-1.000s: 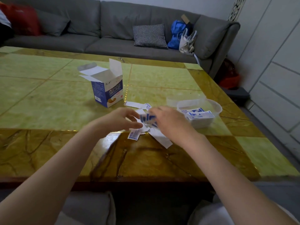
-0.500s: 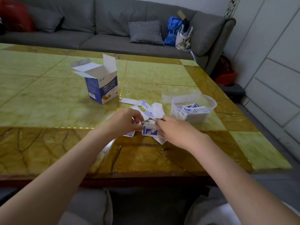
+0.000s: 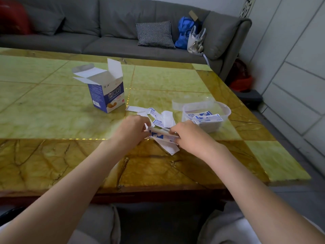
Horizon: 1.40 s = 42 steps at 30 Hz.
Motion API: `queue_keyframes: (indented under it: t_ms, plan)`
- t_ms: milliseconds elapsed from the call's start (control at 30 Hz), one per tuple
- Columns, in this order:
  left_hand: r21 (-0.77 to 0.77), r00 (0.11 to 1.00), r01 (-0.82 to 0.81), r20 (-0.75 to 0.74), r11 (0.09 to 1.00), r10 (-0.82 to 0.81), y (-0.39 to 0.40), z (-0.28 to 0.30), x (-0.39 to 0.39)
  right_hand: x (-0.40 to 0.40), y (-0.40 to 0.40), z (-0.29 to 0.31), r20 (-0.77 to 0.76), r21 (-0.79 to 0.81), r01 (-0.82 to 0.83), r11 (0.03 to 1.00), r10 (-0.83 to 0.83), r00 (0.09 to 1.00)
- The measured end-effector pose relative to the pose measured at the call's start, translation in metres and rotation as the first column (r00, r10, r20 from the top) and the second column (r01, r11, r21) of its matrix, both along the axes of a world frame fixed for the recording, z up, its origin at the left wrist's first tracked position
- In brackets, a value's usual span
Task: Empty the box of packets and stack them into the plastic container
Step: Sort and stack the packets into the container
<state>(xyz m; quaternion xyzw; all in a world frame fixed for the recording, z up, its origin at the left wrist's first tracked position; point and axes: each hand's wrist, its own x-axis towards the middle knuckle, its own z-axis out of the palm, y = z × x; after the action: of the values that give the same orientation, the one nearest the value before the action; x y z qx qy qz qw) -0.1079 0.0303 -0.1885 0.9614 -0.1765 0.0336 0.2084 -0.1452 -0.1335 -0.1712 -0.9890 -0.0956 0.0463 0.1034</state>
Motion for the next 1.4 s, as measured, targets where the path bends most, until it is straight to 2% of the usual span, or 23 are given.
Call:
queue_keyframes:
  t_ms: [133, 300, 567, 667, 833, 933, 1000, 1067, 1133, 1167, 1200, 1267, 1333, 1400]
  plan:
    - [-0.055, 0.999, -0.05, 0.014, 0.997, 0.051, -0.004, 0.002, -0.001, -0.001, 0.001, 0.002, -0.007, 0.004, -0.009, 1.0, 0.009, 1.0]
    - [-0.041, 0.997, -0.071, -0.039, 0.997, 0.069, -0.008, 0.002, -0.001, -0.003, 0.001, 0.003, -0.012, 0.042, -0.033, 0.999, 0.034, 0.999]
    - [0.03, 0.999, -0.032, -0.024, 0.999, 0.033, -0.01, 0.003, -0.002, -0.002, -0.001, 0.002, -0.036, 0.016, -0.015, 1.0, 0.016, 0.999]
    - [-0.008, 0.999, -0.006, -0.054, 1.0, 0.005, -0.008, 0.006, -0.004, -0.001, -0.001, -0.001, -0.067, -0.019, -0.005, 1.0, 0.004, 0.998]
    - [0.141, 0.994, 0.107, -0.048, 0.984, -0.101, -0.006, 0.01, -0.003, 0.003, -0.003, -0.003, -0.092, -0.035, -0.012, 0.999, 0.009, 0.996]
    - [0.017, 0.999, 0.032, -0.044, 0.999, -0.032, -0.004, 0.011, 0.003, 0.004, -0.007, 0.006, -0.053, 0.044, -0.014, 0.999, 0.016, 0.998]
    - [-0.204, 0.996, -0.045, -0.083, 0.978, 0.029, -0.001, 0.013, 0.008, 0.007, -0.015, 0.015, 0.032, 0.151, 0.011, 0.988, -0.016, 0.999]
    - [-0.492, 0.985, -0.111, -0.17, 0.864, 0.03, -0.003, 0.021, 0.011, 0.013, -0.027, 0.026, 0.132, 0.322, 0.064, 0.944, -0.112, 0.985]
    - [-0.712, 0.965, -0.176, -0.26, 0.68, -0.022, -0.014, 0.031, 0.012, 0.022, -0.041, 0.034, 0.22, 0.54, 0.094, 0.836, -0.248, 0.944]
    - [-0.754, 0.959, -0.197, -0.28, 0.627, -0.035, -0.022, 0.036, 0.012, 0.026, -0.048, 0.038, 0.243, 0.64, 0.1, 0.762, -0.325, 0.914]
    - [-0.763, 0.958, -0.204, -0.284, 0.614, -0.034, -0.033, 0.041, 0.014, 0.031, -0.056, 0.042, 0.251, 0.716, 0.109, 0.69, -0.399, 0.882]
    - [-0.705, 0.97, -0.184, -0.242, 0.685, 0.012, -0.052, 0.048, 0.019, 0.041, -0.069, 0.045, 0.223, 0.79, 0.153, 0.594, -0.511, 0.83]
    - [-0.634, 0.982, -0.153, -0.183, 0.758, 0.046, -0.071, 0.052, 0.026, 0.05, -0.081, 0.044, 0.189, 0.783, 0.233, 0.577, -0.578, 0.794]
    - [-0.593, 0.987, -0.139, -0.148, 0.793, 0.063, -0.087, 0.052, 0.034, 0.058, -0.088, 0.043, 0.187, 0.692, 0.325, 0.645, -0.595, 0.782]
